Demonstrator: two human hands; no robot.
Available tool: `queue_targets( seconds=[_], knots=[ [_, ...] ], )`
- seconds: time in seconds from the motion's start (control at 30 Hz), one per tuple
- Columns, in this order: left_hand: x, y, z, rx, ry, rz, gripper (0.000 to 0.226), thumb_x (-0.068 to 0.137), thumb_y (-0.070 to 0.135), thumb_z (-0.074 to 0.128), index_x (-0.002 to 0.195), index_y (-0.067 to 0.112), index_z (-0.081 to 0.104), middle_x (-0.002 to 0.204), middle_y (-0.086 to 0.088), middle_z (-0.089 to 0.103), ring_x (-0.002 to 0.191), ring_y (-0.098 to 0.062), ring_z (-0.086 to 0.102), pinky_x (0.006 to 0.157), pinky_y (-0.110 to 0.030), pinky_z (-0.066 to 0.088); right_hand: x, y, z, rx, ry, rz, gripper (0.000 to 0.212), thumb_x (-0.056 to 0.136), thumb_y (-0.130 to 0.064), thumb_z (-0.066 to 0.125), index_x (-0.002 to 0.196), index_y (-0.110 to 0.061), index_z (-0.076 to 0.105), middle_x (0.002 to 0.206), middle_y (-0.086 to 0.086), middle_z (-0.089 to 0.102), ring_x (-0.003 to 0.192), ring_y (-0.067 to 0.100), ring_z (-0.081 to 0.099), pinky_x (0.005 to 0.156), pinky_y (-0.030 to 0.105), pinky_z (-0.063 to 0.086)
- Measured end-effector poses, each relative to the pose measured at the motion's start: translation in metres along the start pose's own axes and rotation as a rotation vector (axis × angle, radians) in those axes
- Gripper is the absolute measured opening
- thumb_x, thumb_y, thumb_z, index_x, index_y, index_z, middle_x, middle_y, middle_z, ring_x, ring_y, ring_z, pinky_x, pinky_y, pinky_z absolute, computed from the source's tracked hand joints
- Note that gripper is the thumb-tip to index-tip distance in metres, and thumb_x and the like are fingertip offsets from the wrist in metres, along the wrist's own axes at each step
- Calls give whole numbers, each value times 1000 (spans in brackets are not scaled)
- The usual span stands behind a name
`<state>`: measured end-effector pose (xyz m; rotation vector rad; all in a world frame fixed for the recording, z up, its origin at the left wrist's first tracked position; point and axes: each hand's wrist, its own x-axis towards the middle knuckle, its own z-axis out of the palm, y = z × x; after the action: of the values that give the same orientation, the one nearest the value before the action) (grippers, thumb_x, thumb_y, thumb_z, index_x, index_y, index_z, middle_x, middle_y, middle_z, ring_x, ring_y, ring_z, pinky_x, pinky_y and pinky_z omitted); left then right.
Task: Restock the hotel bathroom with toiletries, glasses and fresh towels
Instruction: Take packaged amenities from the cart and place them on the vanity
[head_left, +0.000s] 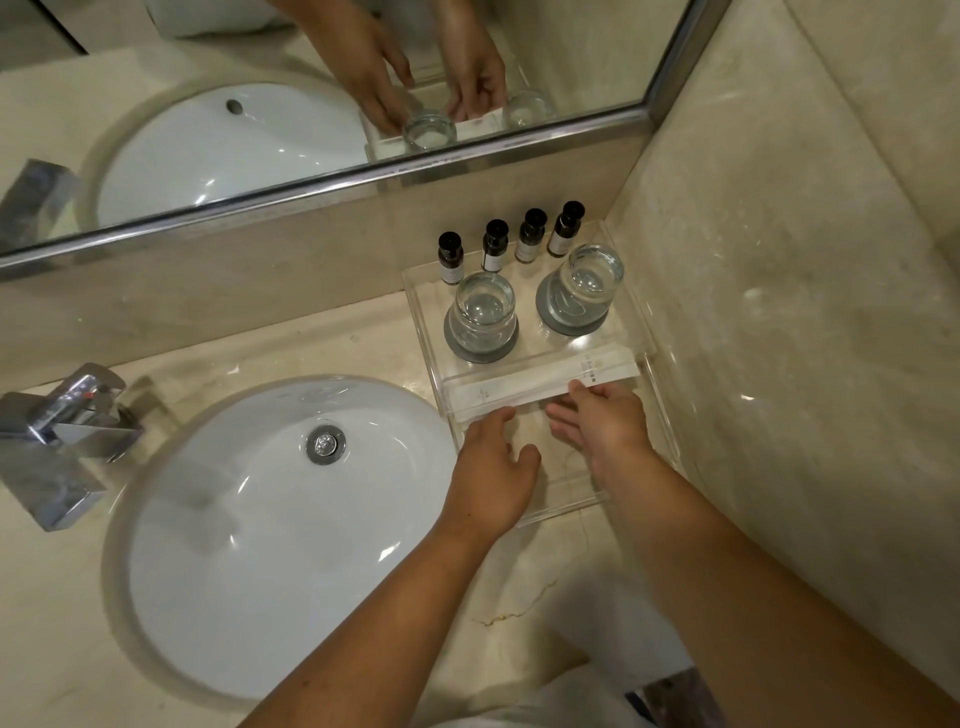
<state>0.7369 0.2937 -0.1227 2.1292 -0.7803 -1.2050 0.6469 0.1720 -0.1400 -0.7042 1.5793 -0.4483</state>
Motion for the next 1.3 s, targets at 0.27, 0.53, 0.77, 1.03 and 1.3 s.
queue_targets(
  seconds=[0.27,0.53,0.77,1.03,1.3],
  knots=[
    [0,-2,-4,-15,-5,-6,54,101,26,58,153,25,43,152,3,47,104,-5,57,93,-19,38,8,5,-7,-234,109,-146,22,99,-27,68,91,-7,64,80,8,73,51,19,63,47,30,49],
    [1,-2,-3,-2,-11,-8,53,102,28,57,153,25,43,153,4,46,103,-5,56,91,-19,38,7,4,-8,-140,13,-125,25,107,-21,56,88,-6,62,80,10,71,53,18,62,48,30,49],
    [1,-3,-7,5,-21,-2,52,103,28,57,153,25,44,153,4,46,104,-5,58,92,-18,38,6,5,-12,-139,74,-94,30,101,-35,66,83,-11,67,70,5,71,57,21,64,52,32,51],
    [-6,0,-13,7,-63,18,50,103,29,56,152,26,45,152,5,48,104,-6,59,93,-19,40,-3,17,-26,-121,91,-89,38,102,-45,62,84,-11,67,70,8,71,58,23,64,53,33,50],
    [-37,-15,-53,151,-41,170,44,105,35,57,147,24,52,144,5,58,115,-8,60,90,-13,42,-55,37,-66,-494,89,-470,13,98,-42,62,91,-32,69,89,-12,73,87,8,69,78,34,56]
  ],
)
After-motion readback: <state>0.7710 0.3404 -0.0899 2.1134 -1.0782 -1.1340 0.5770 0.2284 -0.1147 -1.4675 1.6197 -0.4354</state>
